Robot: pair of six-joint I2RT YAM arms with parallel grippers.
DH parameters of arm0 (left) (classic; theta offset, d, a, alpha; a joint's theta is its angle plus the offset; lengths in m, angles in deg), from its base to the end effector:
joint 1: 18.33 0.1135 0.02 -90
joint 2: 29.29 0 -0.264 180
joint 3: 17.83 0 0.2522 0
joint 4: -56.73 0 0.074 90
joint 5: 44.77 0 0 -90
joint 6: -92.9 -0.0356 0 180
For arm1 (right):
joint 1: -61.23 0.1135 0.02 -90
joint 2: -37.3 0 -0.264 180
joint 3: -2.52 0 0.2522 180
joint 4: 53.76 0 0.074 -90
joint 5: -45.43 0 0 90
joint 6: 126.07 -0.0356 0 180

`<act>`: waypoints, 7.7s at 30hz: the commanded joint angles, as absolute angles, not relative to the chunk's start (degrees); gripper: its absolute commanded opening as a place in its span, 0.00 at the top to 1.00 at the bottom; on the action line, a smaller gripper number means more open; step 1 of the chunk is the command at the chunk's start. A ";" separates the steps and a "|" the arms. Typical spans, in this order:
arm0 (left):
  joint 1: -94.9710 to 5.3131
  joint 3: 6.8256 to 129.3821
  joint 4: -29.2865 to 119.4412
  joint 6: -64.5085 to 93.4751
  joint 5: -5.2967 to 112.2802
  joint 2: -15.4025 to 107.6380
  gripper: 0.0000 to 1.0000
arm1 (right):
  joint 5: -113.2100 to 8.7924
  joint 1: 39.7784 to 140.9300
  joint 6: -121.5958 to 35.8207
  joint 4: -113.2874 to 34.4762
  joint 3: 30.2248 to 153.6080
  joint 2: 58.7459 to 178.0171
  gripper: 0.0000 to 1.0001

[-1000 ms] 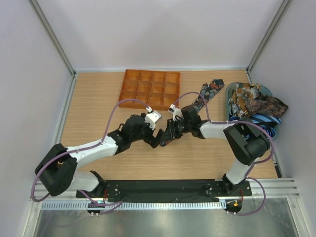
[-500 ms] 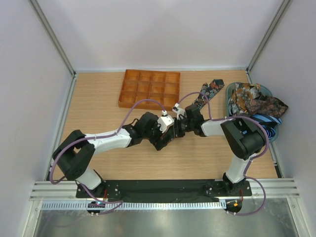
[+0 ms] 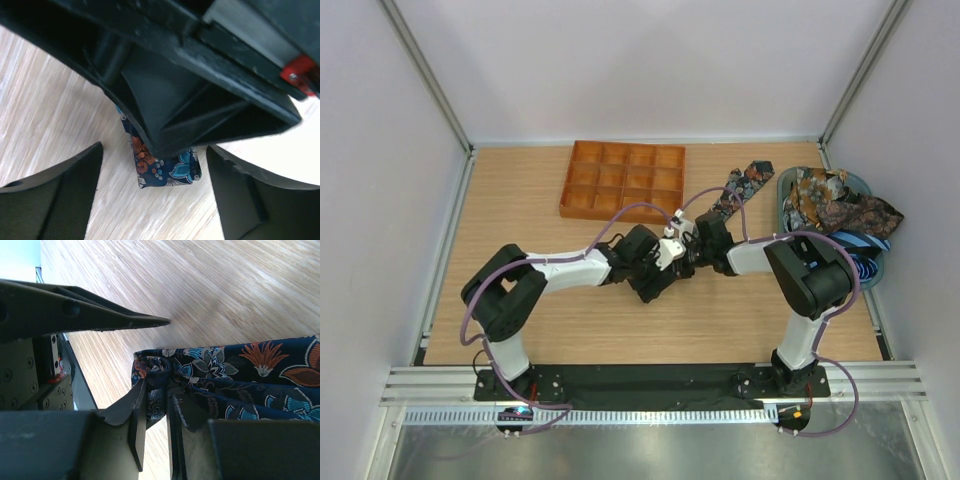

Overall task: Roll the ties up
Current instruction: Roll the tie

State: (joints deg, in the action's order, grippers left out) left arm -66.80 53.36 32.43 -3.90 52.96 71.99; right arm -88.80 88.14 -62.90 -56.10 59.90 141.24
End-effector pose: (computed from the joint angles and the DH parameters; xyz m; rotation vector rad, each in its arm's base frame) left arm 0.2308 -0.2678 0.1571 1.2415 2.2510 -0.4559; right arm 0.2815 0.1707 0.1172 -0.4190 2.4318 1.3457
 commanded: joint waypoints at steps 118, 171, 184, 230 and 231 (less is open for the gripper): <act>-65.09 75.47 2.81 6.07 52.26 88.66 0.77 | 6.48 145.77 -44.43 -24.82 71.02 131.13 0.50; -65.00 85.49 -11.96 6.68 53.05 91.04 0.71 | 8.43 134.18 -39.23 7.71 106.10 170.45 0.49; -65.00 85.58 -9.15 6.77 52.70 87.96 0.57 | 6.67 134.44 -40.64 6.41 105.32 168.79 0.78; -56.04 42.10 37.33 33.05 9.46 29.17 0.00 | -43.84 119.24 -43.71 -28.57 74.91 133.37 0.78; -56.03 40.77 38.22 33.40 9.37 28.29 0.00 | -46.21 117.49 -43.89 -29.10 74.56 132.84 0.78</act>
